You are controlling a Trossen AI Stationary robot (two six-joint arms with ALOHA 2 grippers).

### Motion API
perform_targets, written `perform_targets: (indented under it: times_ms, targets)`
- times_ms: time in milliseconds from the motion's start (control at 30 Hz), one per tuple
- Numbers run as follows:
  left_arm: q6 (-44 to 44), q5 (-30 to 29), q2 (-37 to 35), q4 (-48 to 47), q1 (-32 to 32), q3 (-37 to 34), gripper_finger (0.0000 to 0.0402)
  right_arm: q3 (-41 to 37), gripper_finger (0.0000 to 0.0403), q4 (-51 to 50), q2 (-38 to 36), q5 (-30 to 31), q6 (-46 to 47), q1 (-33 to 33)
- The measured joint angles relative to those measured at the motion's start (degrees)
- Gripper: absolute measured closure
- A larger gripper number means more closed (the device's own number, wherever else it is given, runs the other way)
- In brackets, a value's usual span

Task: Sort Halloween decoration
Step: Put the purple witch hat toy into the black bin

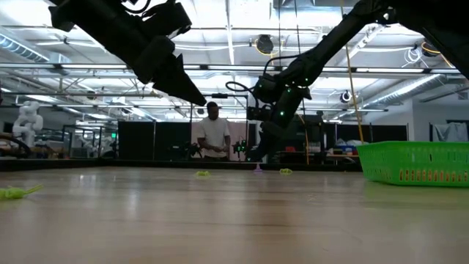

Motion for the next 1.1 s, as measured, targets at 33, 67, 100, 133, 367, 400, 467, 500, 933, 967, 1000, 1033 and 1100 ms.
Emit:
perform_targets:
  times_ms: [33, 67, 100, 133, 367, 400, 467, 500, 933, 967, 1000, 1033, 1100]
  targets:
    - [0.00, 0.00, 0.00, 0.00, 0.00, 0.00, 0.0210, 0.00, 0.0245, 0.02, -0.02, 0.00, 0.02, -0.10]
    - [0.00, 0.00, 0.00, -0.01, 0.00, 0.00, 0.0210, 0.00, 0.0245, 0.03, 0.04, 0.02, 0.02, -0.12]
    - [0.00, 0.00, 0.00, -0.01, 0.00, 0.00, 0.0210, 0.01, 0.0245, 0.15, 0.29, 0.04, 0.02, -0.12]
    - [0.00, 0.00, 0.00, -0.01, 0.00, 0.00, 0.0210, 0.02, 0.0245, 0.34, 0.64, 0.03, 0.06, -0.12]
    - [-0.02, 0.01, 0.00, -0.04, -0.15, 0.00, 0.0210, 0.02, 0.0245, 0.90, 3.17, 0.93, 0.36, -0.16]
    - [0.00, 0.02, 0.00, -0.11, -0.29, 0.00, 0.0210, 0.00, 0.0245, 0.89, 3.21, 1.26, 0.48, -0.16]
    - [0.00, 0.02, 0.00, -0.18, -0.48, 0.00, 0.0210, 0.03, 0.0245, 1.13, 3.08, 1.55, 0.44, -0.18]
    - [0.02, 0.02, 0.00, -0.21, -0.53, 0.00, 0.0210, 0.04, 0.0245, 1.12, 3.02, 1.64, 0.44, -0.18]
    - [0.07, 0.02, 0.02, -0.27, -0.63, 0.00, 0.0210, 0.07, 0.0331, 0.84, 2.32, 1.25, 0.89, -0.49]
    - [0.07, 0.02, 0.02, -0.27, -0.63, 0.00, 0.0210, 0.04, 0.0340, 0.86, 2.32, 1.22, 0.89, -0.49]
    - [0.09, 0.02, 0.02, -0.27, -0.63, 0.00, 0.0210, 0.06, 0.0350, 0.94, 2.32, 1.20, 0.90, -0.49]
    - [0.09, 0.02, 0.02, -0.27, -0.63, 0.00, 0.0210, 0.07, 0.0359, 0.96, 2.32, 1.20, 0.97, -0.49]
    - [0.09, 0.02, 0.02, -0.27, -0.63, 0.00, 0.0210, 0.04, 0.0376, 0.93, 2.32, 1.20, 1.27, -0.49]
